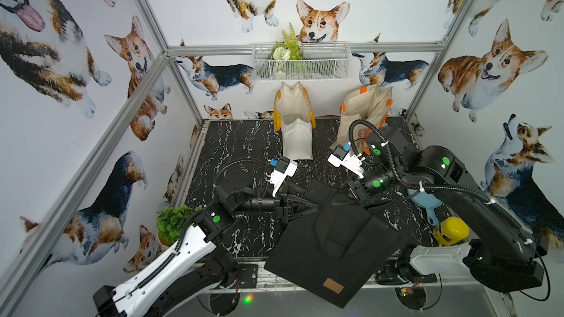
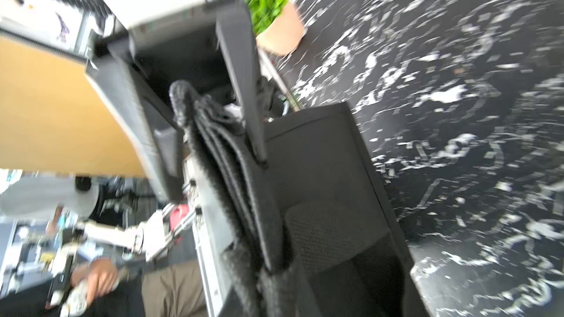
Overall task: Put away the canvas bag
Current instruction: Press the canvas bag.
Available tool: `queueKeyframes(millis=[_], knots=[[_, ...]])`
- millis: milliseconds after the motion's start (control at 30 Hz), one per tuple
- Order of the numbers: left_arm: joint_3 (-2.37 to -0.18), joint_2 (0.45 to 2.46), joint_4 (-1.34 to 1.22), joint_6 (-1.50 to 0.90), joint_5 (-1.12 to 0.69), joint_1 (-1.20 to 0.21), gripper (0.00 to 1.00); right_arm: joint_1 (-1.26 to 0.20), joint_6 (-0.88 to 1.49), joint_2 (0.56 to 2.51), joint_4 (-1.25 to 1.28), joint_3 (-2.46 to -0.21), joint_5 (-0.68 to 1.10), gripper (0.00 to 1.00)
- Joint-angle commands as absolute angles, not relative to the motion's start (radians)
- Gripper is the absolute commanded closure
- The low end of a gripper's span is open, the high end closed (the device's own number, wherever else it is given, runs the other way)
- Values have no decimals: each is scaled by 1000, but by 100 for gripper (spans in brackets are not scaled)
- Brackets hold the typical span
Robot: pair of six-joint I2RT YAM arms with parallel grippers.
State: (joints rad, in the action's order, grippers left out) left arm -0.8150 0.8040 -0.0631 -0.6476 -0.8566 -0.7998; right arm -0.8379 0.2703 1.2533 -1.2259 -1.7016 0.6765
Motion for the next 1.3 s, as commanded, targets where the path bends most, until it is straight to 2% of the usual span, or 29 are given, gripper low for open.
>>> queueKeyframes(millis=[0,100,133,167,300,333,400,467,533,633,867,967,1000,1067,1100,1133,1233,1267], knots=[[-800,792,31,-612,-881,-803,62,-803,289,1240,-1164,-1725,622,100],[-792,786,50,-599,-876,-804,84,-796,284,1245,-1182,-1728,613,100],[-794,784,62,-589,-871,-804,97,-796,285,1246,-1183,-1724,620,100],[-798,784,86,-574,-862,-804,100,-796,288,1247,-1181,-1719,626,100],[-801,781,109,-548,-855,-804,100,-796,271,1243,-1177,-1693,686,100],[-801,781,108,-548,-857,-804,100,-796,261,1241,-1177,-1685,712,97],[-804,787,102,-549,-874,-804,100,-797,245,1232,-1174,-1670,744,83],[-808,798,97,-556,-896,-804,100,-799,238,1223,-1168,-1653,755,62],[-807,808,88,-565,-904,-805,100,-798,235,1222,-1159,-1645,783,52],[-799,815,60,-580,-902,-813,100,-810,240,1228,-1138,-1634,792,46],[-808,829,28,-598,-902,-830,100,-886,246,1279,-1094,-1623,745,45],[-817,835,32,-598,-901,-836,100,-903,248,1305,-1079,-1617,749,49],[-821,834,33,-598,-899,-837,100,-906,248,1310,-1075,-1616,750,54],[-822,831,37,-597,-893,-836,100,-910,249,1313,-1074,-1614,759,74],[-824,831,38,-597,-890,-836,100,-911,249,1313,-1076,-1615,761,95],[-826,830,44,-596,-888,-836,100,-911,249,1312,-1084,-1619,756,100],[-823,832,44,-597,-885,-836,100,-911,252,1300,-1100,-1641,748,100],[-821,833,40,-600,-884,-836,93,-910,256,1294,-1104,-1650,748,100]])
